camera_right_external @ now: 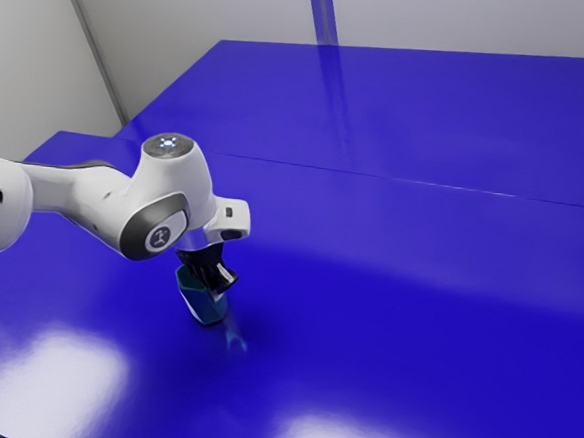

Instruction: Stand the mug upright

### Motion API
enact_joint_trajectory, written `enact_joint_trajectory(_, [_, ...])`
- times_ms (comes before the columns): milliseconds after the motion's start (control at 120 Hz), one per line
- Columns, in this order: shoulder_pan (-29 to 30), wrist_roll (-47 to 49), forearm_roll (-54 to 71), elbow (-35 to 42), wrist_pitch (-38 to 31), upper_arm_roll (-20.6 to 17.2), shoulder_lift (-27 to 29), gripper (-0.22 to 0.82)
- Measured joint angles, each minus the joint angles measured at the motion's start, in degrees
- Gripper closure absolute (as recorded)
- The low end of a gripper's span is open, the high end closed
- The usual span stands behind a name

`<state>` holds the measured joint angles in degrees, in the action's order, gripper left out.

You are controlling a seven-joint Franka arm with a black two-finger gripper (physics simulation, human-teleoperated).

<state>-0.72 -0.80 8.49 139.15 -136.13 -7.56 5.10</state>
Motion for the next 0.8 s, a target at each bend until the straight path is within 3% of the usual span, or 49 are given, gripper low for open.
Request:
enact_joint_trajectory(83, [0.0, 0.3, -0.1, 0.0, -0.1, 0.0, 0.1, 0.66])
enact_joint_trajectory(242, [0.0, 0.7, -0.3, -0.1, -0.2, 0.0, 0.6, 0.35])
enact_joint_trajectory(358, [-0.1, 0.8, -0.4, -0.1, -0.2, 0.0, 2.6, 0.21])
enact_joint_trajectory(608, [-0.7, 0.9, -1.0, -1.3, 1.2, -0.1, 5.9, 0.08])
enact_joint_trajectory(800, [-0.7, 1.1, -2.0, -11.0, 10.1, -0.7, 4.6, 0.04])
